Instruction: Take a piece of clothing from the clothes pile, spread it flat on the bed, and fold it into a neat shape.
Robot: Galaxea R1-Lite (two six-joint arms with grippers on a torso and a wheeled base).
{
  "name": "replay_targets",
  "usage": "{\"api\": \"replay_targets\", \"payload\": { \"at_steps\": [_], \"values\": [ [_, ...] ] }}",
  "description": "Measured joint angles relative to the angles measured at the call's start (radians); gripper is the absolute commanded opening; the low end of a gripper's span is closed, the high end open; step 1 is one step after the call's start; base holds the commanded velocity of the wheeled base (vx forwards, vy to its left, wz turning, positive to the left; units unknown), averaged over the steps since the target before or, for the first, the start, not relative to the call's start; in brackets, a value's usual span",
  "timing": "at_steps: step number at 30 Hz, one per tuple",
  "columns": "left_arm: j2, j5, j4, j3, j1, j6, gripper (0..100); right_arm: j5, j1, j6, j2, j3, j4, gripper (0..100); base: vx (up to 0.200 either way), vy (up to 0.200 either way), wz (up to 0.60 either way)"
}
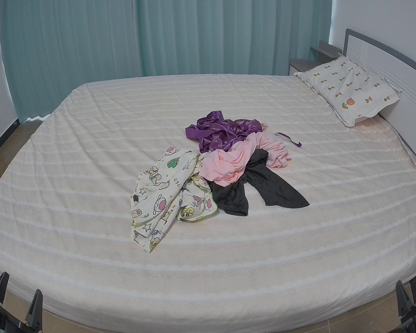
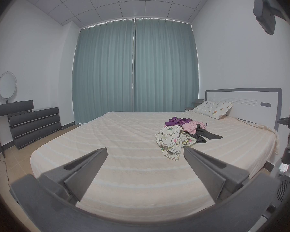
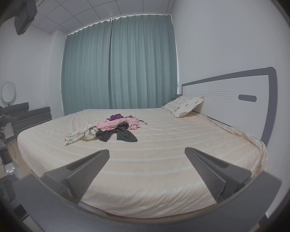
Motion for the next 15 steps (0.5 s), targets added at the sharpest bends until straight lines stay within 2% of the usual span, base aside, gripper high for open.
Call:
{"api": "replay_targets", "payload": {
  "at_steps": [11,15],
  "values": [
    [0.0,0.0,0.0,0.0,0.0,0.0,100,0.004,-0.01,-0.003,0.024,0.0,-0.001,100,0.0,0.0,0.0],
    [0.0,0.0,0.0,0.0,0.0,0.0,100,0.021,-0.013,0.034,0.062,-0.042,-0.009,100,0.0,0.0,0.0]
  ]
}}
